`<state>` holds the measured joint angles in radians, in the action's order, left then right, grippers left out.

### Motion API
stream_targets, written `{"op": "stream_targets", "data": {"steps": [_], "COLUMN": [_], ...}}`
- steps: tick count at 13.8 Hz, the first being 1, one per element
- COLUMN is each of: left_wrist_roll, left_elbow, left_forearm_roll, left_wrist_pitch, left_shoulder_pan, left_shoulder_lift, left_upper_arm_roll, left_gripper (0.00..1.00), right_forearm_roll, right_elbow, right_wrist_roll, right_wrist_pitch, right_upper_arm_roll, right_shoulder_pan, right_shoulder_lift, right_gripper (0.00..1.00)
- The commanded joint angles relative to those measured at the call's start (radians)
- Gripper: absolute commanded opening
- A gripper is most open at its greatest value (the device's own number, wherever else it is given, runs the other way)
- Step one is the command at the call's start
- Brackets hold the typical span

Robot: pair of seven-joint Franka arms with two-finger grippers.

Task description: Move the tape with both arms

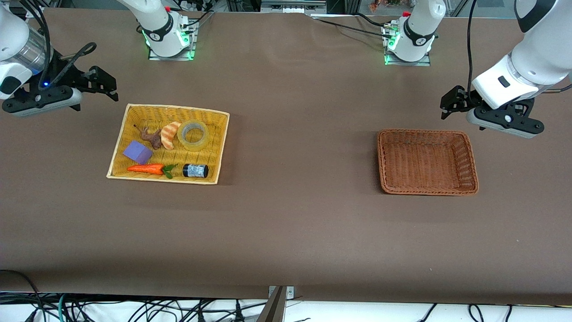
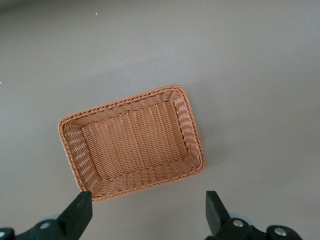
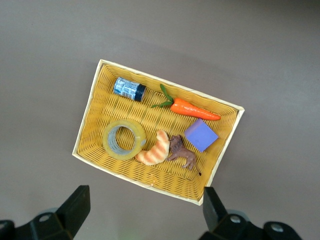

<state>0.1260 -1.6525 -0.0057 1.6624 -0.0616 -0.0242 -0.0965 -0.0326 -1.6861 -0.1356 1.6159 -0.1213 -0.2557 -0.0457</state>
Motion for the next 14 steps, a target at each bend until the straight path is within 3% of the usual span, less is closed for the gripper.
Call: {"op": "stream_targets", "data": {"steps": [1, 14], "left_wrist_roll": [0.0, -0.006], "left_elbow": [0.026, 0.028], "left_forearm_roll": [0.009, 0.012], "left_wrist_pitch": [-0.027, -0.021], "left_shoulder_pan": [0.002, 0.009], "left_shoulder_lift": [-0.005, -0.016], "left_upper_arm_roll": [0.0, 0.006], "left_gripper": [1.0, 1.0], "right_forearm_roll": [0.007, 0.033], "right_elbow": [0.032, 0.029], "right_wrist_roll": [-0.013, -0.041], "right_wrist_pitch": [-0.039, -0.042], "right_upper_arm_roll": [0.006, -0.005], "right_shoulder_pan": [0.009, 0.01], "right_shoulder_lift": [0.009, 0.01], "right_gripper": [1.0, 1.0]}}
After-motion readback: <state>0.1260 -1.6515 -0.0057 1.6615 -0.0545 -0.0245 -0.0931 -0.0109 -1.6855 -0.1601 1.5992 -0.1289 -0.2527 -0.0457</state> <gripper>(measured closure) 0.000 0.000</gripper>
